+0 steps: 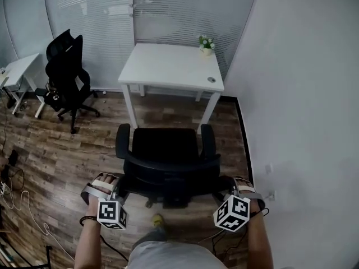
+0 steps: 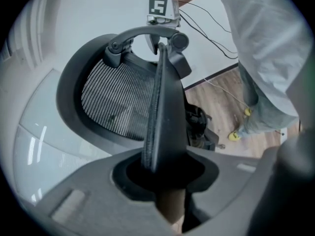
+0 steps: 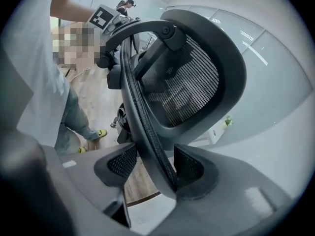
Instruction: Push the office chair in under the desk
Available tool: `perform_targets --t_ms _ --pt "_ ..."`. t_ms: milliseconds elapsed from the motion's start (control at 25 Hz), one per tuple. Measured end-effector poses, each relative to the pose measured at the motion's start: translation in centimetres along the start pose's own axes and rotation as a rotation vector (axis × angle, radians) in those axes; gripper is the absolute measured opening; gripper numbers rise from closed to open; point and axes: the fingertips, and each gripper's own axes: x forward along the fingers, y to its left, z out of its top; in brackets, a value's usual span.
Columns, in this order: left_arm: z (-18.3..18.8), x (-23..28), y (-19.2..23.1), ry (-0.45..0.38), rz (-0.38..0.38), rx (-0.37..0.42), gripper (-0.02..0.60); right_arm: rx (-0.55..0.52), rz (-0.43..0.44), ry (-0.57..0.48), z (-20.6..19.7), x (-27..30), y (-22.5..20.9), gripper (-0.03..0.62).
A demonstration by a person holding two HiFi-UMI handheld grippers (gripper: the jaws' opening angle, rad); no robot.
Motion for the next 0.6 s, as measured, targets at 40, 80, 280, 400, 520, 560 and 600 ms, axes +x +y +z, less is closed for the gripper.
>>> perform_targets --t_ms 40,80,280,400,520,560,600 --pt "-0.5 0.5 0.7 -0.005 0.002 0.004 0.114 0.004 -0.007 -0.002 0.5 0.4 -0.5 0.238" --pt "-0.9 1.0 1.2 -0.008 0.004 0.007 0.114 0.008 -0.017 -0.007 0.9 0.9 -1.0 0.238" --pt "-3.0 3.2 4.2 -0.02 -0.001 0.026 0.114 0.031 -0.029 -0.013 2.7 3.0 -3.3 0.239" --pt "-3.9 4.3 5.7 -0.026 -0.003 0.031 0.114 0.03 -0.035 -0.018 3.6 4.0 -4.7 0.24" --pt "-4.7 5.5 7.5 -0.029 -0.003 0.03 0.114 0.035 -0.03 -0.01 4.4 5.2 -6.5 0.239" --pt "-4.9 5.9 7.9 -0.031 -0.004 0.03 0.114 0.034 -0.029 -0.011 4.6 5.5 -7.0 0.24" --pt "-4.9 6.4 8.4 -0.034 -0.003 0.03 0.114 0.031 -0.03 -0.014 4.7 5.8 -7.6 0.241"
